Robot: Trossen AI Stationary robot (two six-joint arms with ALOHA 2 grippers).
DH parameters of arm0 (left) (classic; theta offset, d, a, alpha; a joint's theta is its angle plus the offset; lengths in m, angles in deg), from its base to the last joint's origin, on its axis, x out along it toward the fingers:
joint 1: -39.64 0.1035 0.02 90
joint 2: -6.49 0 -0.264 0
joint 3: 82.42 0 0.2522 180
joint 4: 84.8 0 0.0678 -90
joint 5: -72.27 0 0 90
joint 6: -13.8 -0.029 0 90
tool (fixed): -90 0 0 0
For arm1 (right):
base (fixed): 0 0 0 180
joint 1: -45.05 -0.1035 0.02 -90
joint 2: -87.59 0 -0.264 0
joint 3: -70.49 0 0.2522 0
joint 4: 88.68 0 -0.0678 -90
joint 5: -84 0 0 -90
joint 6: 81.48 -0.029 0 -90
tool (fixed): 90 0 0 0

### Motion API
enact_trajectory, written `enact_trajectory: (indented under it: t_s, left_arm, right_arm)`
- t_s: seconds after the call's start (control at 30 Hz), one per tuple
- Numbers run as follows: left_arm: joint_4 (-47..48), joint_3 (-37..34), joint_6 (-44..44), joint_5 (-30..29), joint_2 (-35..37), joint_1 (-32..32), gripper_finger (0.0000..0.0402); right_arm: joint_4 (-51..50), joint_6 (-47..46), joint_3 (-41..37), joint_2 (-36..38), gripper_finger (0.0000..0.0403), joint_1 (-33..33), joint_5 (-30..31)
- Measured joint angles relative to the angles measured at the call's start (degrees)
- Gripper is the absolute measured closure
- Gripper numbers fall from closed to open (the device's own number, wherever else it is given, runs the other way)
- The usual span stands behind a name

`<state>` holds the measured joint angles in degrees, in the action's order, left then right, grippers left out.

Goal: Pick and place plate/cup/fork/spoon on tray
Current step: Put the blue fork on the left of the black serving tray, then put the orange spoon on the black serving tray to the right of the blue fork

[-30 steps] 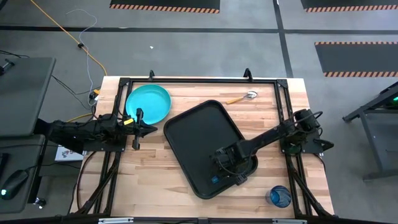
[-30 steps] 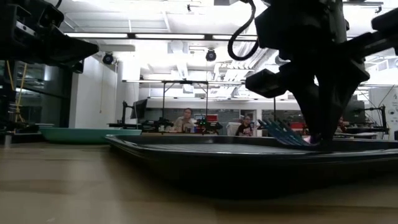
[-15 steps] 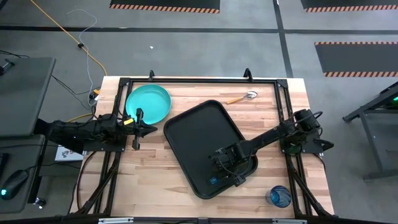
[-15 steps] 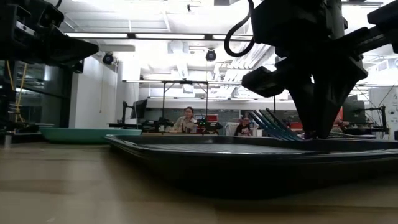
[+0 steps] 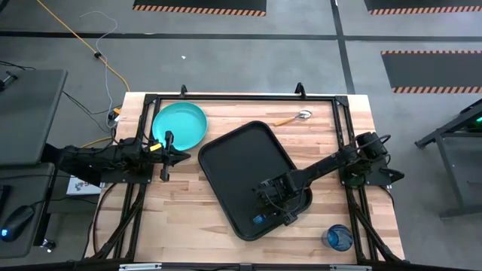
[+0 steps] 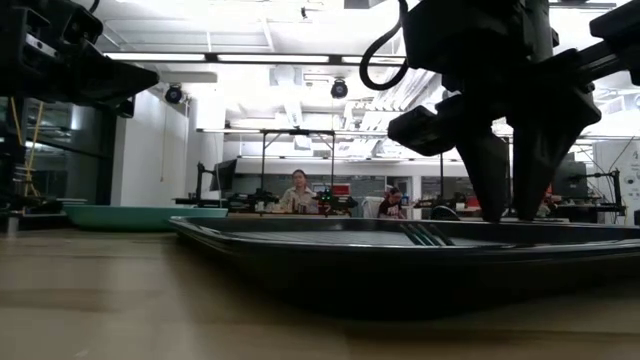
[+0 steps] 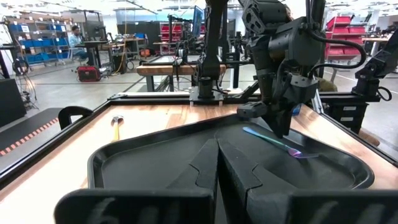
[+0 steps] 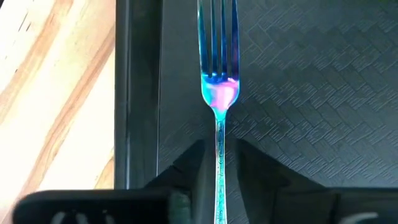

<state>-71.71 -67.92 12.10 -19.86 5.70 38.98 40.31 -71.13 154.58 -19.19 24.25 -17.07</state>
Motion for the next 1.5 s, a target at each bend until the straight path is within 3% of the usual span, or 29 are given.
enact_trajectory:
  t_s: [0.2,0.43,0.63,0.8,0.9,1.0,1.13,1.3,1.5]
  left_arm:
    - [-0.01,-0.01,0.00,0.02,0.01,-0.01,0.0402]
    - [-0.01,0.00,0.00,0.01,0.00,-0.02,0.0402]
    - [-0.02,0.00,0.00,0.00,0.02,0.00,0.0401]
    - [-0.01,0.00,0.00,0.00,0.00,-0.01,0.0402]
    - [-0.01,0.00,0.00,0.02,0.00,-0.02,0.0402]
    - [-0.02,0.00,-0.02,0.02,0.00,-0.02,0.0401]
    - [0.00,-0.01,0.00,0.02,0.01,-0.02,0.0401]
    - [-0.01,0.00,-0.01,0.00,0.00,-0.02,0.0401]
    - [0.00,0.00,0.00,0.02,0.01,-0.01,0.0402]
  right_arm:
    - [-1.75,-0.90,2.55,0.00,0.0300,0.33,0.56]
    - [-13.84,-1.51,7.87,1.07,0.0288,2.77,0.35]
    - [-20.22,-8.11,2.41,11.62,0.0288,10.08,3.62]
    - [-15.06,-24.32,-9.48,28.77,0.0288,19.08,14.47]
    - [-8.76,-43.90,-17.80,39.50,0.0288,23.70,24.31]
    - [-2.09,-69.30,-25.11,47.53,0.0288,27.46,32.93]
    - [5.04,-91.40,-32.33,52.56,0.0288,32.92,36.51]
    - [11.58,-98.52,-34.94,49.24,0.0288,40.47,33.47]
    - [15.30,-92.75,-29.71,39.89,0.0288,48.04,32.50]
